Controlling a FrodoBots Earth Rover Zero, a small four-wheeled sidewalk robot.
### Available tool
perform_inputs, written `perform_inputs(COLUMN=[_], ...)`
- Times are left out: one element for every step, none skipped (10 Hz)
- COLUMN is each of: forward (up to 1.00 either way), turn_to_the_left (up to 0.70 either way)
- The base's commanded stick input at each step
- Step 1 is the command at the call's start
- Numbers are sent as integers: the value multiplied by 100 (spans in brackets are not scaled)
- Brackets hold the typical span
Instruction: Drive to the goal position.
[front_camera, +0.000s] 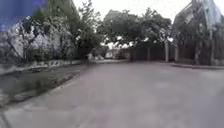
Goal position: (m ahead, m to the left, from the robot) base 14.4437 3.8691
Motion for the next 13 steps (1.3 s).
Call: perform_inputs(forward=[100, 100, 100, 100, 100, 100, 100, 100, 100, 100, 100, 100, 100], turn_to_the_left=[0, 0, 0, 0, 2, 38, 40, 16, 0, 0, 0, 0, 0])
